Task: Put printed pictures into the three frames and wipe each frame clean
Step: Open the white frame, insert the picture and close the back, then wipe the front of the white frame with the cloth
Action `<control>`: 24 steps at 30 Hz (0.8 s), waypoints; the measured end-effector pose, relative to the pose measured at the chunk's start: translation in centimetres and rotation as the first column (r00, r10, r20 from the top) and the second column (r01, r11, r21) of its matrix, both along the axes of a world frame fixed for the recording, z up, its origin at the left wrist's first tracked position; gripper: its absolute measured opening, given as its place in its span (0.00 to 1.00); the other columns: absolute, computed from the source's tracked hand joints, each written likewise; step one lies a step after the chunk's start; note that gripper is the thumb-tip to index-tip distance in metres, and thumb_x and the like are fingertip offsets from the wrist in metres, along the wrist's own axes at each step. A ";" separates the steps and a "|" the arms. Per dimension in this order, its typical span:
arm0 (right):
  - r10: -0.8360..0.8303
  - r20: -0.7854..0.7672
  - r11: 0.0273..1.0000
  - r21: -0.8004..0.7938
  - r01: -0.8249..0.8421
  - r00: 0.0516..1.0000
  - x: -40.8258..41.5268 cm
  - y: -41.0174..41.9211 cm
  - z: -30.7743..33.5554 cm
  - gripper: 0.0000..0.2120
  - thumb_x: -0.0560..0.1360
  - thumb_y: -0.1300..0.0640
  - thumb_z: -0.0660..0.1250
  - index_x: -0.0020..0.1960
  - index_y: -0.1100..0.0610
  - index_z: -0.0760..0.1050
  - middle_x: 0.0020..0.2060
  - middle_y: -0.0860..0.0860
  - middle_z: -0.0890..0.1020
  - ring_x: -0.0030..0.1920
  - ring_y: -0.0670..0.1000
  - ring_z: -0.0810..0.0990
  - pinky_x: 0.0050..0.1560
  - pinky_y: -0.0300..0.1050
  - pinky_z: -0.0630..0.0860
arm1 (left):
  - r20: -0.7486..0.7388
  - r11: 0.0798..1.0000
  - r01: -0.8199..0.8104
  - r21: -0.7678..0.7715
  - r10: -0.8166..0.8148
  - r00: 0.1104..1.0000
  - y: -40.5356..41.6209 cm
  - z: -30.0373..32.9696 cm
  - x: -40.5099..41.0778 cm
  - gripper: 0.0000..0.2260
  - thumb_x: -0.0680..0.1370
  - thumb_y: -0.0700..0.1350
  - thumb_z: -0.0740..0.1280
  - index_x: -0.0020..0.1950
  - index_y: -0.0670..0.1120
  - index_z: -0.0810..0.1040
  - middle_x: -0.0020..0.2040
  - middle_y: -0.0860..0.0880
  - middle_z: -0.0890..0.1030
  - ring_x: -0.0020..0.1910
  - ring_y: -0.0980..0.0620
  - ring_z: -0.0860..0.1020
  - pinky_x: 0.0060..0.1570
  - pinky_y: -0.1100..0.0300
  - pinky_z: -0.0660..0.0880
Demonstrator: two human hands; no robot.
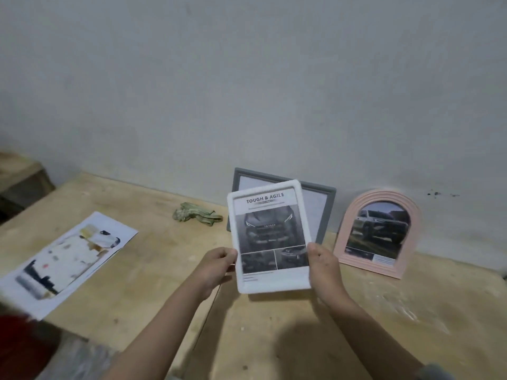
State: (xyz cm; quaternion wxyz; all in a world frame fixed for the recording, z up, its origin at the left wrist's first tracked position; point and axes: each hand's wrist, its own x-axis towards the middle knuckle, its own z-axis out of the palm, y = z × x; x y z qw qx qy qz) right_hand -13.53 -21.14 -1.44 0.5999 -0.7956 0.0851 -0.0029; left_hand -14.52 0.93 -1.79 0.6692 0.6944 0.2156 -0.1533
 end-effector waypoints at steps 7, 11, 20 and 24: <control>0.112 -0.175 0.970 0.234 -0.069 0.978 0.0 3.8 -2.2 0.16 0.82 0.51 0.54 0.46 0.52 0.79 0.42 0.52 0.84 0.46 0.53 0.82 0.51 0.50 0.78 | 0.009 0.986 -0.124 -0.107 0.126 0.992 2.4 -1.1 -3.3 0.18 0.84 0.48 0.52 0.56 0.41 0.80 0.51 0.41 0.84 0.52 0.42 0.82 0.57 0.46 0.77; 0.186 -0.266 0.963 0.238 -0.123 0.946 0.9 7.2 -5.4 0.18 0.79 0.42 0.56 0.51 0.50 0.81 0.46 0.50 0.85 0.51 0.55 0.82 0.58 0.57 0.76 | 0.069 0.953 -0.236 -0.188 0.253 0.965 5.4 -2.0 -4.1 0.19 0.84 0.47 0.50 0.61 0.38 0.76 0.56 0.37 0.82 0.55 0.40 0.81 0.55 0.49 0.77; 0.330 -0.287 0.942 0.163 -0.294 0.899 6.2 20.4 -7.5 0.12 0.78 0.47 0.60 0.47 0.49 0.81 0.43 0.48 0.85 0.46 0.52 0.84 0.54 0.57 0.78 | 0.111 0.865 -0.500 0.042 0.494 0.862 17.0 -1.1 -3.1 0.16 0.83 0.44 0.54 0.40 0.40 0.72 0.28 0.52 0.76 0.27 0.54 0.75 0.27 0.65 0.68; 0.323 -0.190 0.928 -0.129 -0.349 0.927 11.3 26.8 -7.9 0.14 0.79 0.54 0.59 0.63 0.54 0.74 0.58 0.51 0.79 0.57 0.52 0.77 0.60 0.48 0.73 | 0.122 0.844 -0.523 0.119 0.510 0.851 23.6 -0.9 -1.7 0.17 0.83 0.44 0.54 0.35 0.38 0.67 0.25 0.54 0.69 0.25 0.56 0.67 0.27 0.62 0.60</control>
